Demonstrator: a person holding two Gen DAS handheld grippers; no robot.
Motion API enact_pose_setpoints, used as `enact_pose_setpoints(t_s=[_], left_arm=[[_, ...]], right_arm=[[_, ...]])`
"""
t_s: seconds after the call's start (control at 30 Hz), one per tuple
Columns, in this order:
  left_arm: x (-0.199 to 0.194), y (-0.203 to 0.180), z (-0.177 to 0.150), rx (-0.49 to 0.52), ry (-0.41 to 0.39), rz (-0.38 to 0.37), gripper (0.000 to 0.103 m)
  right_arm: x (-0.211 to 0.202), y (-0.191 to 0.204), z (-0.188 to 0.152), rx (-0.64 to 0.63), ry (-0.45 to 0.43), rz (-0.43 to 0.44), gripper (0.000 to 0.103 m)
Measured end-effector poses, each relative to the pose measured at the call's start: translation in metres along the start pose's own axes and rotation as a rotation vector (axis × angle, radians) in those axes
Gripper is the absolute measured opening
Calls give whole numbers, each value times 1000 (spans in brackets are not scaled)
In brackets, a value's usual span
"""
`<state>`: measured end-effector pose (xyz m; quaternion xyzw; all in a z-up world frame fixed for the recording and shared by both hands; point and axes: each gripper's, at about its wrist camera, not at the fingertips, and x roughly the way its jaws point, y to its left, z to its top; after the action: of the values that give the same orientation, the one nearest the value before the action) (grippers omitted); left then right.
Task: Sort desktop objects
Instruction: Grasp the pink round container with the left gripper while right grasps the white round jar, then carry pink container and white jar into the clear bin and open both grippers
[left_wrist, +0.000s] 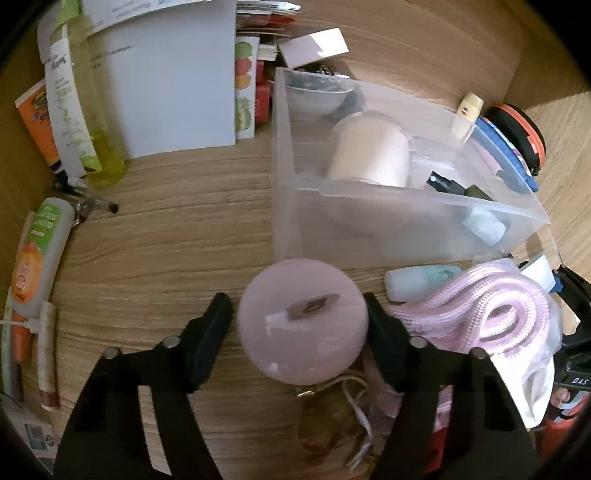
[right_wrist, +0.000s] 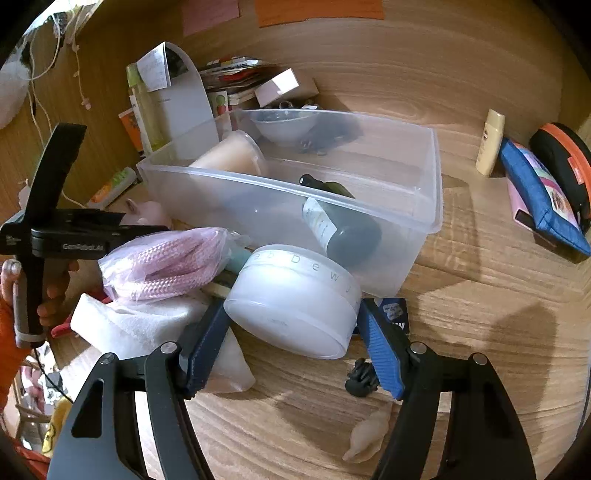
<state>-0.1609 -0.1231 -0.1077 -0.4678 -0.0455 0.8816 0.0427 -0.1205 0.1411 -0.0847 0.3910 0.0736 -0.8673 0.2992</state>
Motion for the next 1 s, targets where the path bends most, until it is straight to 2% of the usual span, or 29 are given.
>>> enact_pose_setpoints(t_s=[0.33,0.63,0.77,1.0], left_arm=[[-11,8,-9,-24,-51,26,64],[-60,9,-8,-38,-200,36,64],[-80,3,2,-26,-262,2,64],[-90,-14,25,18,-301,-38,64]], right_arm=[[-27,-11,-1,28,-64,-9,68],[-54,-16,11,44,-136,-6,68],[-61,-15,20,35,-166,-6,68],[-66,-15,39,19,-203,-9,68]])
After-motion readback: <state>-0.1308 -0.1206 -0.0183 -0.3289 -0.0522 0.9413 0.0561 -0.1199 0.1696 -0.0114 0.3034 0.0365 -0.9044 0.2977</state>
